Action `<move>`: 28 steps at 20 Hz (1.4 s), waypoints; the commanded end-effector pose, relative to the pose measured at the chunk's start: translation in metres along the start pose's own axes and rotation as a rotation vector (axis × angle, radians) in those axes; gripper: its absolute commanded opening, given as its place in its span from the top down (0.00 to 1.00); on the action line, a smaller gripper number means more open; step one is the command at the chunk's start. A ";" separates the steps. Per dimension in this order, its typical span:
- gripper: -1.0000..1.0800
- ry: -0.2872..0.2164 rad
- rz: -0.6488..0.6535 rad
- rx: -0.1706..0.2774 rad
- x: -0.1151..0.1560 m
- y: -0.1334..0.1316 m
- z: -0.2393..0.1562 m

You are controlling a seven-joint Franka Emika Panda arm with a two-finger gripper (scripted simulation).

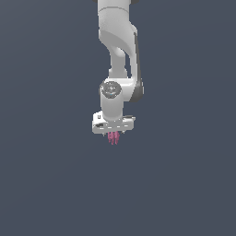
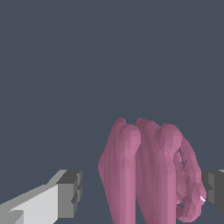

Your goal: Pick up the object and move it to a goal position.

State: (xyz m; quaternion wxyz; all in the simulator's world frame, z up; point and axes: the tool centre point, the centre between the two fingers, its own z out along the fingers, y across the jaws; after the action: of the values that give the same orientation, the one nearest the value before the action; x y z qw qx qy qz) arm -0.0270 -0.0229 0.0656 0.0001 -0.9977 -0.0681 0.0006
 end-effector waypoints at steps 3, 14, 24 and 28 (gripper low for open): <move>0.04 0.001 -0.001 0.000 0.001 0.000 0.012; 1.00 0.001 -0.001 0.000 0.001 0.000 0.012; 1.00 0.002 -0.001 0.000 -0.005 -0.008 0.000; 1.00 0.002 -0.001 0.000 -0.013 -0.019 -0.014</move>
State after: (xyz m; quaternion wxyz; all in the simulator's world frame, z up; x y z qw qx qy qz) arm -0.0392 -0.0097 0.0738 0.0000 -0.9976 -0.0686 0.0001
